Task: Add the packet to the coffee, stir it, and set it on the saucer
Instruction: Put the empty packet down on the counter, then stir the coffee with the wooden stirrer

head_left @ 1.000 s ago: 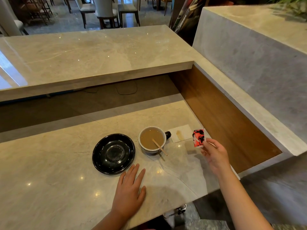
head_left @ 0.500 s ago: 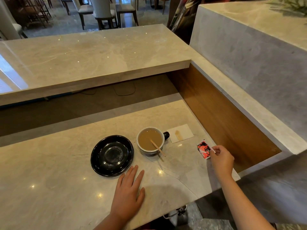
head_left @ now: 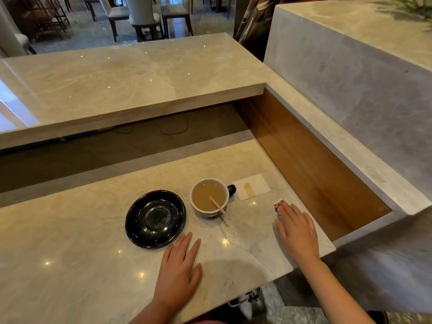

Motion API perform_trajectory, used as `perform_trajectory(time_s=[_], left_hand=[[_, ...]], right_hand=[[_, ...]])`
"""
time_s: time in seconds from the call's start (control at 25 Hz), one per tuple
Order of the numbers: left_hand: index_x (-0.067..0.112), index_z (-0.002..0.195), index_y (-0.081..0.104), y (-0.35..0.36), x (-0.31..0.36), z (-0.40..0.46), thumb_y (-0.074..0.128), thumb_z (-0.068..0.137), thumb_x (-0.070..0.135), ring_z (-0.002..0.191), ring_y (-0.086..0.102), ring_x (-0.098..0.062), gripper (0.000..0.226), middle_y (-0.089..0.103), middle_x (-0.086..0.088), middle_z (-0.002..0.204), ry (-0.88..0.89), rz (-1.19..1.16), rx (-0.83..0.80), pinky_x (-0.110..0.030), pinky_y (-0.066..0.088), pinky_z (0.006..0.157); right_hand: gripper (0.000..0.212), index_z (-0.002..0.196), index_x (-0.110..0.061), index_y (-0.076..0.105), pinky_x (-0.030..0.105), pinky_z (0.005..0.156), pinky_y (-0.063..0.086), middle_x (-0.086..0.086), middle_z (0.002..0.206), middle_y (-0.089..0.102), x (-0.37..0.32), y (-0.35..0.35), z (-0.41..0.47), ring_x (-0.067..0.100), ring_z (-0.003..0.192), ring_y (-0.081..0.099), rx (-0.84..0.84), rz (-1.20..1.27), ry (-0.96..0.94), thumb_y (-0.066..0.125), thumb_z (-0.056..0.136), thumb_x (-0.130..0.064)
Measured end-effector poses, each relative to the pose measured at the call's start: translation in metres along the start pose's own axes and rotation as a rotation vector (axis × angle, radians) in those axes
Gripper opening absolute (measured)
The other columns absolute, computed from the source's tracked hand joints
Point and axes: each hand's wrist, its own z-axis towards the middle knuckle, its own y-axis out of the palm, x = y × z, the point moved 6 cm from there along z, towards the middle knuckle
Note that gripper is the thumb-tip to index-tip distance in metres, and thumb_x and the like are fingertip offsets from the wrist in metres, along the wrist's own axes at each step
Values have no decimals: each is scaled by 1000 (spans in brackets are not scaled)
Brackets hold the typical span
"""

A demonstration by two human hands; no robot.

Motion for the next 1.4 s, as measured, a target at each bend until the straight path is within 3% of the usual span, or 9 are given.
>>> perform_trajectory(time_s=[0.12,0.28,0.48,0.6,0.76,0.84,1.0,1.16,1.4], left_hand=[[19,139,47,-1,1,0,39,89,42,134,30,-23,56,40,-8,146,5,-5,4,-35,13,109],[18,138,48,-2,1,-1,40,89,41,134,31,-24,55,41,-9,145,12,-25,11,-32,9,109],[17,138,48,-2,2,-1,40,88,40,134,31,-24,55,41,-10,144,8,-34,27,-35,12,109],[18,139,47,1,0,-1,39,89,41,135,30,-23,55,40,-9,146,2,-32,18,-40,18,108],[19,140,45,1,1,-1,39,89,42,135,30,-23,56,39,-8,146,-11,-26,7,-40,17,107],[20,140,45,1,0,-1,39,89,42,136,29,-22,56,38,-7,147,-17,-29,7,-39,16,107],[22,141,44,1,0,-1,40,88,43,136,29,-21,56,38,-6,147,-22,-41,10,-39,16,107],[22,140,44,1,0,-1,41,88,42,136,29,-22,56,38,-6,147,-21,-62,15,-41,17,106],[24,141,41,2,-1,-1,40,89,43,136,28,-22,56,37,-6,148,-20,-55,10,-43,18,106]], right_hand=[[62,136,-16,39,46,113,21,3,145,43,6,16,-4,20,138,32,-113,-24,23,17,89,-49],[55,131,-17,45,49,110,25,6,141,48,-5,2,-3,24,133,39,-16,32,21,24,89,-46],[49,127,-19,47,37,75,52,7,108,65,-87,-26,-3,22,95,61,93,210,-276,47,84,-42],[47,118,-21,50,34,57,50,0,75,67,-125,-21,-3,21,67,63,89,208,-421,67,75,-22],[19,93,-15,66,30,49,47,3,67,69,-139,-22,10,24,57,62,160,290,-394,61,75,-11],[11,87,-13,69,28,49,49,6,69,71,-143,-26,17,22,57,63,161,398,-331,62,78,-12],[13,95,-9,71,20,67,46,9,89,72,-148,-35,45,15,75,60,77,710,-120,63,84,-10],[17,99,-7,70,22,78,45,10,99,72,-148,-44,66,13,86,60,31,747,-95,58,87,-7],[14,90,-7,69,29,68,47,13,84,74,-133,-51,74,26,76,66,-21,592,-209,56,89,-8]])
